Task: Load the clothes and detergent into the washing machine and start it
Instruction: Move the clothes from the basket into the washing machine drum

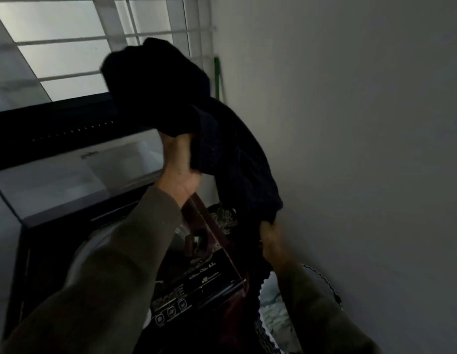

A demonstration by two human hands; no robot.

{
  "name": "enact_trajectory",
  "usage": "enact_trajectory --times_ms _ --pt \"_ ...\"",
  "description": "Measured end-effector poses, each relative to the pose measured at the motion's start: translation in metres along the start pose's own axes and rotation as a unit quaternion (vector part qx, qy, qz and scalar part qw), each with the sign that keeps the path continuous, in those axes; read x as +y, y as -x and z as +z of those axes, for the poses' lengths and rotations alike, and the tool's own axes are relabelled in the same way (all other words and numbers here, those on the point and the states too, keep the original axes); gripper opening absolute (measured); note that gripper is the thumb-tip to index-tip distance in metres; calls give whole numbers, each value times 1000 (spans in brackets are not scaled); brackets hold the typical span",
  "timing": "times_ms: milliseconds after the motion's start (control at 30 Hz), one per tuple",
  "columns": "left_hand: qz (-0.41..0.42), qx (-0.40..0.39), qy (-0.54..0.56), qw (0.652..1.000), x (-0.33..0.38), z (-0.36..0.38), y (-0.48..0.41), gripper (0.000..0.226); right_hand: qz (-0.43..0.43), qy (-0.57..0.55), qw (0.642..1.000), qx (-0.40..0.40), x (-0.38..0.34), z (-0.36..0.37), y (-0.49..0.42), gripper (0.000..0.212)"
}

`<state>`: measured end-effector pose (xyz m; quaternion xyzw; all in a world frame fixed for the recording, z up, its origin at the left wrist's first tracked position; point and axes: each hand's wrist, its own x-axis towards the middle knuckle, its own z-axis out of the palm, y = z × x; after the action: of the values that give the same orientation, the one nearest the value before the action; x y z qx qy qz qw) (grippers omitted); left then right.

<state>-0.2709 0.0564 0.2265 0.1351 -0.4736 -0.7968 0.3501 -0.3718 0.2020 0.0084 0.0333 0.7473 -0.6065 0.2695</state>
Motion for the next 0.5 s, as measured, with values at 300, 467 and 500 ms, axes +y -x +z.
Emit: enact_trajectory --times_ms 300,467,500 --pt "71 257 -314 911 41 -152 -9 98 -123 -271 949 -107 -135 39 74 27" --pt "144 156 -396 893 37 -162 17 104 -214 -142 940 -226 -184 108 119 38" --pt "159 127 -392 897 36 -165 19 100 -221 -114 937 -247 -187 124 127 40"
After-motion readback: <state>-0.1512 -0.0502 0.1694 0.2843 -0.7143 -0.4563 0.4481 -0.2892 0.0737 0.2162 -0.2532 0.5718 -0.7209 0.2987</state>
